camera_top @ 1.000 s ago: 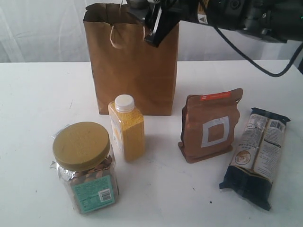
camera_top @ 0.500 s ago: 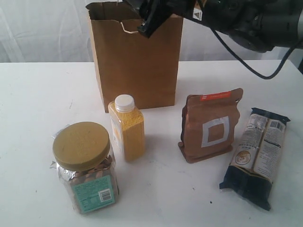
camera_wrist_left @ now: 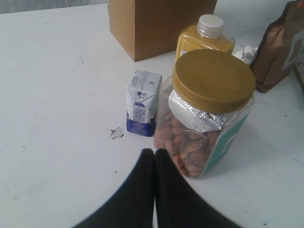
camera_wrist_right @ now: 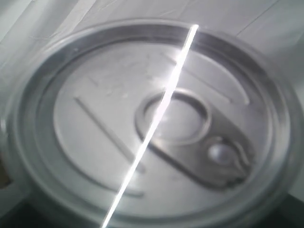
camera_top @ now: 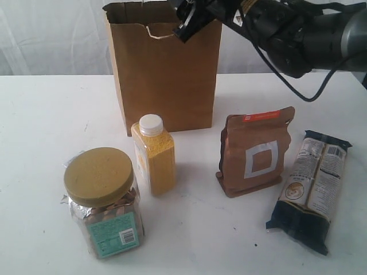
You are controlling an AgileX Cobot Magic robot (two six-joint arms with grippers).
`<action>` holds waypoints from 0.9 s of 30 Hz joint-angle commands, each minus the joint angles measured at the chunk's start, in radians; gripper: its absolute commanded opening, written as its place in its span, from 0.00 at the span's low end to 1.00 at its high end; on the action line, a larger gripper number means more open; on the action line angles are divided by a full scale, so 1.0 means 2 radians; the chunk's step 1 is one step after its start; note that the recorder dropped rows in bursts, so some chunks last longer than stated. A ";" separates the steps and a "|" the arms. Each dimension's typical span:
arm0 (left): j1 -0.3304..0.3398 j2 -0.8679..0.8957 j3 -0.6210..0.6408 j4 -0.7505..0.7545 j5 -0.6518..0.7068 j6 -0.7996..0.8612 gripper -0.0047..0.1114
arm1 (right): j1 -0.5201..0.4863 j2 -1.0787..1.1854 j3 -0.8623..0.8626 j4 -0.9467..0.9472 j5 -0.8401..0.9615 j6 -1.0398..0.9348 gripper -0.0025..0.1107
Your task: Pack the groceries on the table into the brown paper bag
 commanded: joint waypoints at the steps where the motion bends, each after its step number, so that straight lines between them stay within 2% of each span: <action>1: 0.002 0.000 0.004 -0.008 -0.002 -0.002 0.04 | -0.001 -0.006 -0.002 0.013 -0.041 -0.009 0.02; 13: 0.002 0.000 0.004 -0.008 -0.002 -0.002 0.04 | -0.001 -0.009 0.001 0.013 -0.043 0.009 0.02; 22: 0.002 0.000 0.004 -0.008 -0.002 -0.002 0.04 | -0.001 -0.069 0.049 0.011 -0.044 0.039 0.02; 24: 0.002 0.000 0.004 -0.008 -0.002 -0.002 0.04 | -0.001 -0.086 0.056 0.012 -0.037 0.072 0.02; 27: 0.002 0.000 0.004 -0.008 -0.002 -0.002 0.04 | -0.008 -0.123 0.056 0.013 0.025 0.240 0.02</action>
